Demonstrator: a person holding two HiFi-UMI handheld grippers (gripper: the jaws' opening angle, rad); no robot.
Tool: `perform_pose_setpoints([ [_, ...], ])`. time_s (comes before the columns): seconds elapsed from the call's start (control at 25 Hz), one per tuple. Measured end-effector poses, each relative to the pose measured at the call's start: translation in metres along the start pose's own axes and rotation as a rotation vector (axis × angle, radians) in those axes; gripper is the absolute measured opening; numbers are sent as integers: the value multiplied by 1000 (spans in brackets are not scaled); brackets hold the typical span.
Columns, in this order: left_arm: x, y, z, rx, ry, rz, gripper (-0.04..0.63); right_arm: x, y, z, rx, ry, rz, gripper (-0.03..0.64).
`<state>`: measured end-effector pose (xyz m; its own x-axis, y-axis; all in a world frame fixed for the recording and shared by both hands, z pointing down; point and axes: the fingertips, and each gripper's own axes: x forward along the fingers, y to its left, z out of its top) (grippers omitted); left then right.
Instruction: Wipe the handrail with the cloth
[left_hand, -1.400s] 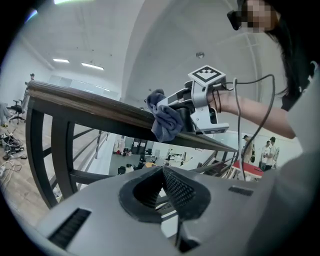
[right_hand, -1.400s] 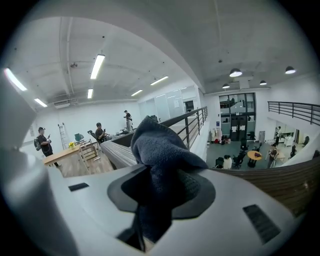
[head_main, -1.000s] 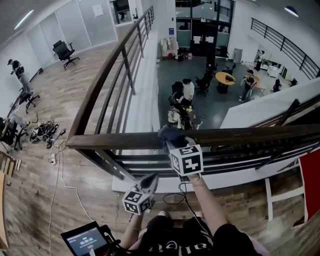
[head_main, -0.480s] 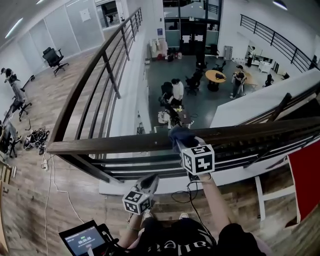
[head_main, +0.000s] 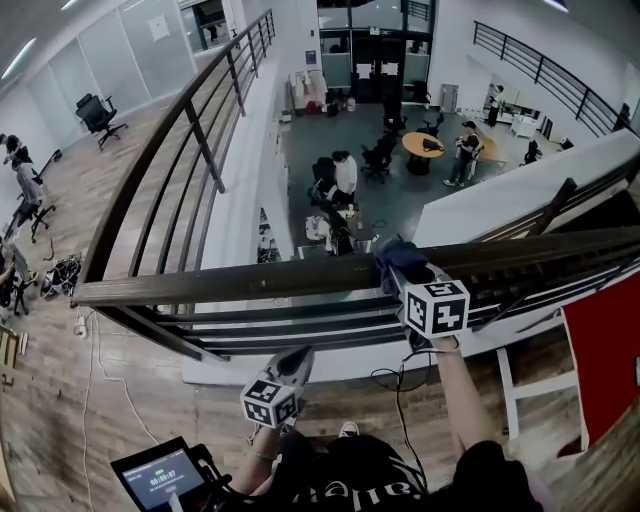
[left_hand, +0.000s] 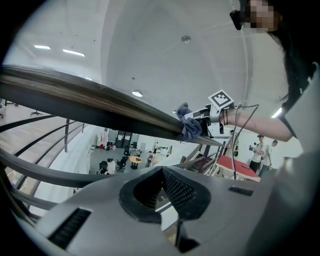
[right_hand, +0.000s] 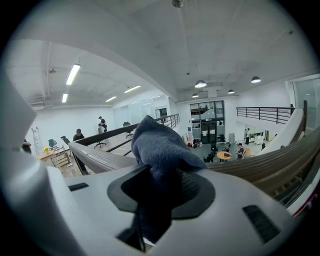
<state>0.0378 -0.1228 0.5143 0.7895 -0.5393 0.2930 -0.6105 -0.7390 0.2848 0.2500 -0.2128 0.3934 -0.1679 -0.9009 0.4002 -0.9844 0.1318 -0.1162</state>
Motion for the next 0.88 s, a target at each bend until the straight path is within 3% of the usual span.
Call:
perform_pose_setpoints([
  [0.6, 7, -24, -3, 17, 18, -71, 0, -65, -177, -5, 74, -17, -240, 109],
  [0.88, 18, -37, -11, 20, 48, -43, 0, -97, -286, -9, 103, 4, -374, 109],
])
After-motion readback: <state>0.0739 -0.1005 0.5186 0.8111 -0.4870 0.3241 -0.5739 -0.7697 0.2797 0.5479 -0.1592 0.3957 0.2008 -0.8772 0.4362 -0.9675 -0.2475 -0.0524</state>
